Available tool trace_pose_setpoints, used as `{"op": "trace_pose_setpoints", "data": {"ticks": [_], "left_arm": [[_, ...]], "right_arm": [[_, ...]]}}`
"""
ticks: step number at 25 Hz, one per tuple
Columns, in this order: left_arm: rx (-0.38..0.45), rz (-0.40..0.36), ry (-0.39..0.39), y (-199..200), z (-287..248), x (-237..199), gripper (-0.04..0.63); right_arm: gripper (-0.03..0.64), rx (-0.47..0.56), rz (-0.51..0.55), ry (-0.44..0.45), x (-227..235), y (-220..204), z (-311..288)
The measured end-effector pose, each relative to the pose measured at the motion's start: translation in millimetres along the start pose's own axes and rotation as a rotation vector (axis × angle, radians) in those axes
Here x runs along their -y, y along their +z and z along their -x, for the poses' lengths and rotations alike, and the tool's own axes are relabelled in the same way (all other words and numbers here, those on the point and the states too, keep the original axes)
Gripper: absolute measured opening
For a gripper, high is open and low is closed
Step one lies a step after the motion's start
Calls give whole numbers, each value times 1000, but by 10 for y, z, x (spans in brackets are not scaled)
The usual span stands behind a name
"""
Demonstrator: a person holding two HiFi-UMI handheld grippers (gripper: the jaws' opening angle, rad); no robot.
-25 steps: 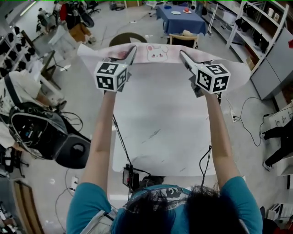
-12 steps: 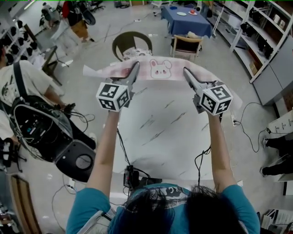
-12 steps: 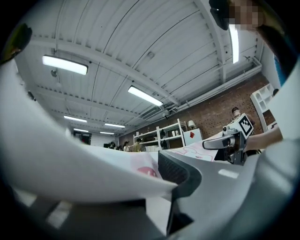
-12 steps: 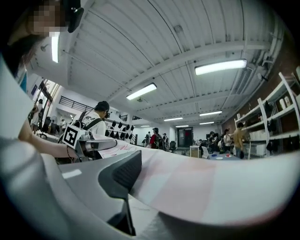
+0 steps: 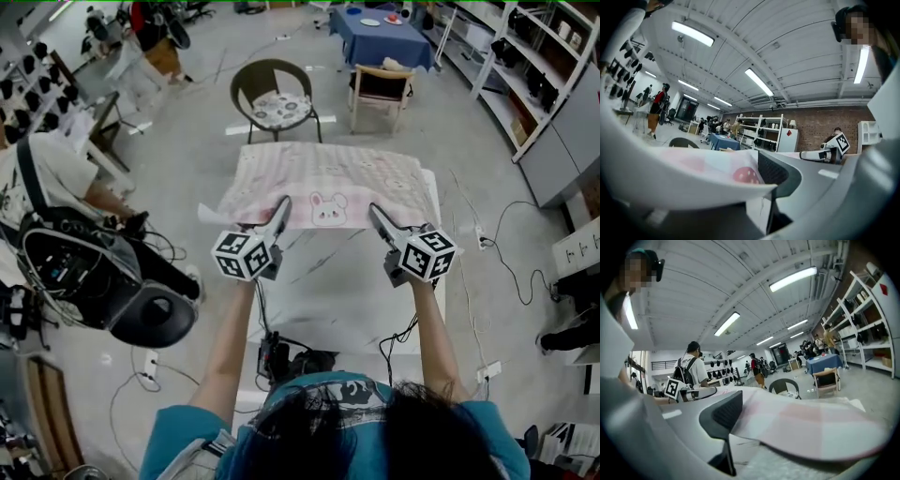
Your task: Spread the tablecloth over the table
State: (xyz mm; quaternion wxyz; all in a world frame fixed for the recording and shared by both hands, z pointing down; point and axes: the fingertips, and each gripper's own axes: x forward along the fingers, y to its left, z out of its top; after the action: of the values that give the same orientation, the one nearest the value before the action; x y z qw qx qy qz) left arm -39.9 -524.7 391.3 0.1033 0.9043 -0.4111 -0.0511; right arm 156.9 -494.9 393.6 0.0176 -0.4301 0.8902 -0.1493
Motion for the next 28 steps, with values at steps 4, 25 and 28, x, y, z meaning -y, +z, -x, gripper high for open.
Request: {"op": "trace_pose_setpoints", "data": {"ticks": [4, 25, 28], "left_arm": [[-96, 133, 15, -564, 23, -86, 100], [-543, 73, 38, -1864, -777, -859, 103], [-544, 104, 67, -1871, -789, -960, 103]], "right_arm": [[92, -80, -116, -45, 139, -516, 38], [58, -362, -64, -204, 975, -1300, -767], [58, -378, -69, -222, 998, -1282, -881]]}}
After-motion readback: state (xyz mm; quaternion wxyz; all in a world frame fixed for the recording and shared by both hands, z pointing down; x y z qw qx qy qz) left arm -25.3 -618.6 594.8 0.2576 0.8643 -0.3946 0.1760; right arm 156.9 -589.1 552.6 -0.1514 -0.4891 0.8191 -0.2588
